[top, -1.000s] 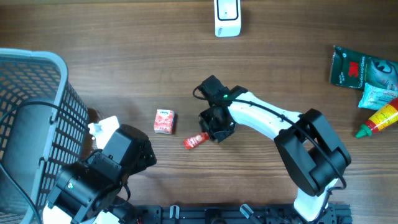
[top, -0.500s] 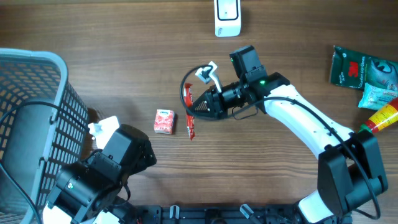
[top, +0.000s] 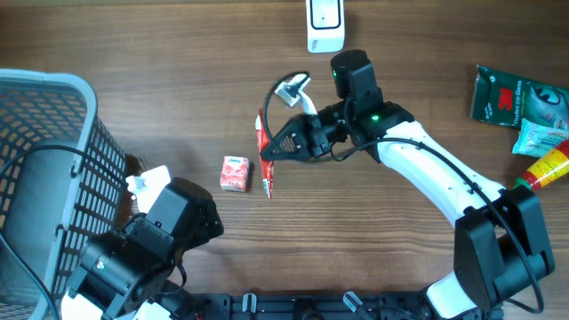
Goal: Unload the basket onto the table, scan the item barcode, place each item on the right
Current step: 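Grasp the red Nescafe stick with the right gripper, then hold the Nescafe stick up in front of the white scanner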
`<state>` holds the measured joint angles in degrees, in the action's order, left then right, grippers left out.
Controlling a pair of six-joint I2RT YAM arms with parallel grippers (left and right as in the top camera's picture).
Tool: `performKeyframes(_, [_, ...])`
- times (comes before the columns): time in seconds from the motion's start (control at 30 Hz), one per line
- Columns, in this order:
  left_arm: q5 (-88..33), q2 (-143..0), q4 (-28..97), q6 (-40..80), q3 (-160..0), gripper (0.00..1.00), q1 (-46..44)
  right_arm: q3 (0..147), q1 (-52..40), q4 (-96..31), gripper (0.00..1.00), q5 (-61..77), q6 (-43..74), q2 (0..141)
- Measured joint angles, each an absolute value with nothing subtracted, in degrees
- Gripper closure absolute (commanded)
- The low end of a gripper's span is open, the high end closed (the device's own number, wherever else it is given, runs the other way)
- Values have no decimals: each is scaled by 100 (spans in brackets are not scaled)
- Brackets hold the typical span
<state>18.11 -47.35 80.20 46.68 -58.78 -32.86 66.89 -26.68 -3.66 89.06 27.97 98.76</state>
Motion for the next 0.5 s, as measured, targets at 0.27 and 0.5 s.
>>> performKeyframes(0.27, [1811, -4735, 8020, 4668, -5878, 0, -3286, 6689, -2668, -154, 95, 8875, 3210, 9876])
performKeyframes(0.5, [1811, -4735, 8020, 4668, -5878, 0, -3286, 6696, -2661, -2298, 95, 5478, 1323, 9876])
